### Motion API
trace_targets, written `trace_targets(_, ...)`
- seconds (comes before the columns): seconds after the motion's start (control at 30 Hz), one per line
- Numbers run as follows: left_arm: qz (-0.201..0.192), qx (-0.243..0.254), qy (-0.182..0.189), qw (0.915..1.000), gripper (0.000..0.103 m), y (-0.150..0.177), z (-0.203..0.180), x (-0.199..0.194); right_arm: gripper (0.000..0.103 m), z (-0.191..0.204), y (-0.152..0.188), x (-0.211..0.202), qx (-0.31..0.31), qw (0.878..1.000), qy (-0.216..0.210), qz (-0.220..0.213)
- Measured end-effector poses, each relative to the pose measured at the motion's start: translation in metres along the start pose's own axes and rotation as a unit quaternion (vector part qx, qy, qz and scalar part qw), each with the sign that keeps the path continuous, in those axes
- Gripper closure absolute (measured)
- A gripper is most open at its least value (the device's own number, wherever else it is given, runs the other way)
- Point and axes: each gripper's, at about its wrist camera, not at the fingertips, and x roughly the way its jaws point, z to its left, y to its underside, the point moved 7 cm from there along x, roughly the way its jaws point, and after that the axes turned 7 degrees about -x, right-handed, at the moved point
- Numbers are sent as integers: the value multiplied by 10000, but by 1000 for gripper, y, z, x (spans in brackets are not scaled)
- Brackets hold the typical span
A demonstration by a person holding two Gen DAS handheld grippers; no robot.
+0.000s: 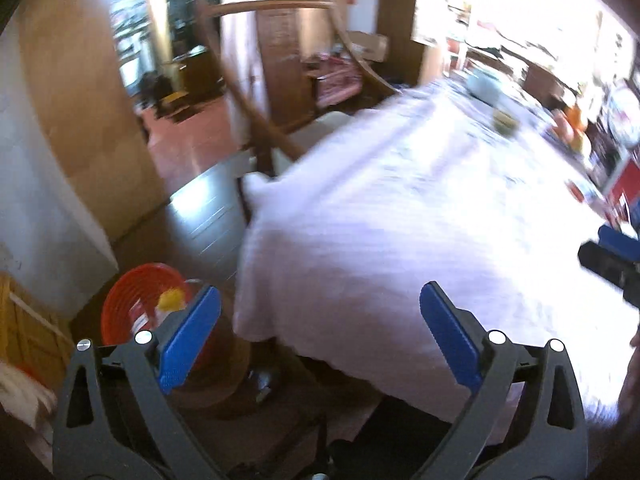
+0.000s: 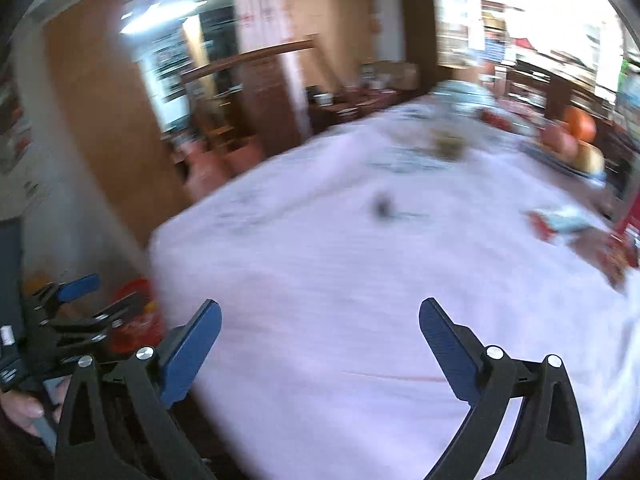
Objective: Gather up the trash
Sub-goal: 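Move both open tools back over the table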
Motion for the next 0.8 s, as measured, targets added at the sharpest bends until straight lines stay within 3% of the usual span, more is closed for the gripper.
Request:
trace_targets(0.2, -62, 739, 266, 9969, 7, 0, -86, 4, 6, -95, 27, -15, 689, 9946, 771, 46)
trace_targets(0.37, 24, 1047, 438, 9935, 7, 0, -137, 18, 6, -165, 50, -21, 1130, 9828, 1451, 155)
trace_targets(0.6, 101, 1327, 645, 9890, 7, -4, -193, 27, 6, -242, 73, -28, 1743, 9635, 2003, 342)
trace_targets(0.7, 84, 1382, 663, 9881, 7, -8, -210, 31, 6, -279, 80, -31, 2153, 9486, 2289, 390)
trace_targets(0.8, 49, 1419, 653, 9877, 7, -11, -220, 35, 6, -304, 81, -28, 2434, 9413, 2310, 374)
